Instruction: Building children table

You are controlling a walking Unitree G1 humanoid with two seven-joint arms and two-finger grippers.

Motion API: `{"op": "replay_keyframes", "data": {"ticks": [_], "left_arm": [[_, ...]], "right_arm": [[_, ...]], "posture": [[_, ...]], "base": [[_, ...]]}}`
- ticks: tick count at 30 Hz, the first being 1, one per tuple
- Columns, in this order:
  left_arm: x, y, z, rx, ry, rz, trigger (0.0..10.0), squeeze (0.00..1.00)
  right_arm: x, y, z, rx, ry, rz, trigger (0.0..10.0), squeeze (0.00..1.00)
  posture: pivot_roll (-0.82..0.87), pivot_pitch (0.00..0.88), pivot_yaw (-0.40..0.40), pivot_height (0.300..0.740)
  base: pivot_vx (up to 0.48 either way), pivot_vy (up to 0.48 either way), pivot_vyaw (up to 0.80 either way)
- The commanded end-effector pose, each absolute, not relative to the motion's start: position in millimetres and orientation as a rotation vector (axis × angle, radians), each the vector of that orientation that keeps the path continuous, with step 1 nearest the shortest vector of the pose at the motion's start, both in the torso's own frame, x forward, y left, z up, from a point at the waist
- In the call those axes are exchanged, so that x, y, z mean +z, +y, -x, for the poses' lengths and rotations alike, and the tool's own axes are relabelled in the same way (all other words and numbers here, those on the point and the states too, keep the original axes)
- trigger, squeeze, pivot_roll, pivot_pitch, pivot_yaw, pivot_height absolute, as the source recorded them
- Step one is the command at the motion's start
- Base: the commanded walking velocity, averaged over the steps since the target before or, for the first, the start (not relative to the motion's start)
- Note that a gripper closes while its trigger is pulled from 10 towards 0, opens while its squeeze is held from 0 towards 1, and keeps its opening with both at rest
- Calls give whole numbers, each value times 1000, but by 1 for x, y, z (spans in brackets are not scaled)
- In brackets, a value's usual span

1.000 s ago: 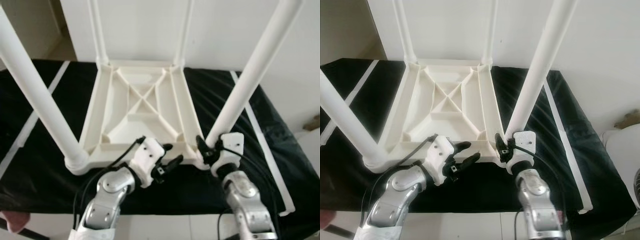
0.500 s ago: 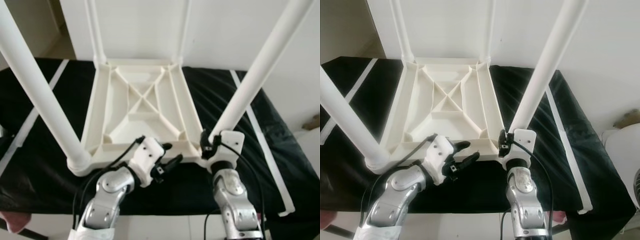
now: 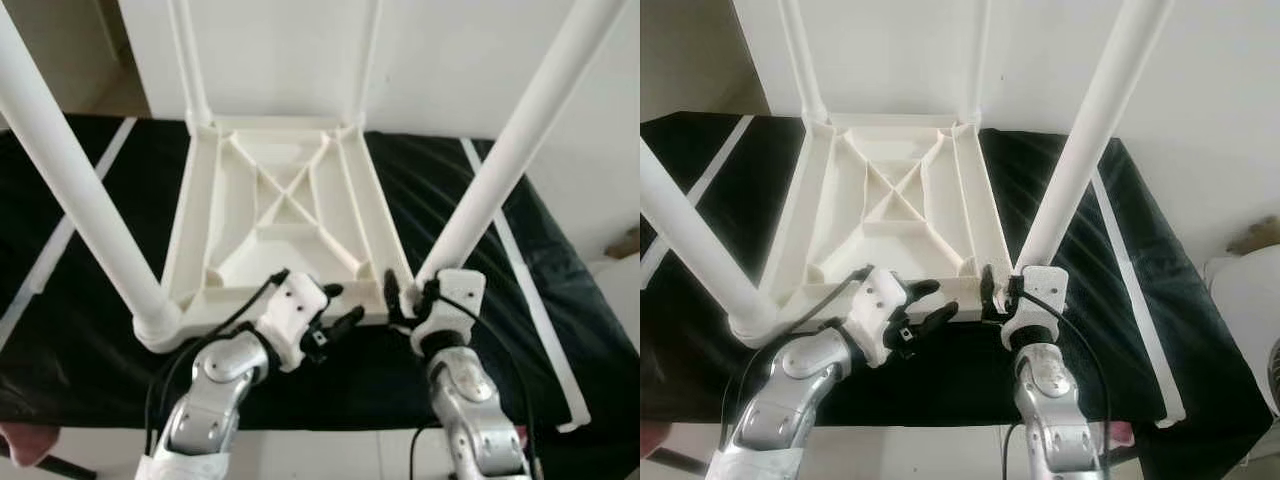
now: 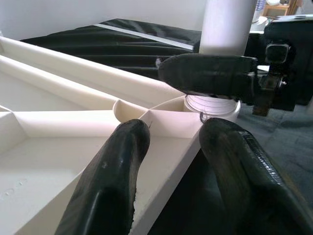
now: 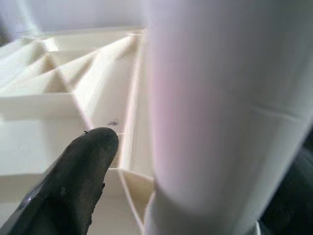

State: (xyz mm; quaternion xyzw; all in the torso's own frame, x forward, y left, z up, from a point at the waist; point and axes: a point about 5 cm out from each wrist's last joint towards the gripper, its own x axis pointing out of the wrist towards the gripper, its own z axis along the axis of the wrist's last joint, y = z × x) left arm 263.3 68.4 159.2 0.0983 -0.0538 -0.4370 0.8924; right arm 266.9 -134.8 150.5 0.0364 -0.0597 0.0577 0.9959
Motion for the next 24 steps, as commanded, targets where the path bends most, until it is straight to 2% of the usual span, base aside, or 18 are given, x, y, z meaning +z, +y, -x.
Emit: {"op": "replay_keyframes", "data": {"ticks": [1,8,16,24], "left_arm": [[156,70,-265,-827,-100,-197,10000,0],[157,66,-264,-842,-109,-195,10000,0],[159,63,-264,-834,-119,-180,10000,0],[160,61,-265,-842,-125,-181,10000,0]], "right_arm": [[151,-137,-264,155,-127,-86,10000,0],[159,-140,-266,369,-172,-17,10000,0],[160,-159,-278,401,-158,64,10000,0],[151,-171,-283,544,-100,155,10000,0]], "posture": [[-98,87,-33,740],[-100,90,-47,740],[-102,91,-50,740],[-101,89,-46,740]], "base": [[0,0,0],[0,0,0],[0,0,0],[0,0,0]]}}
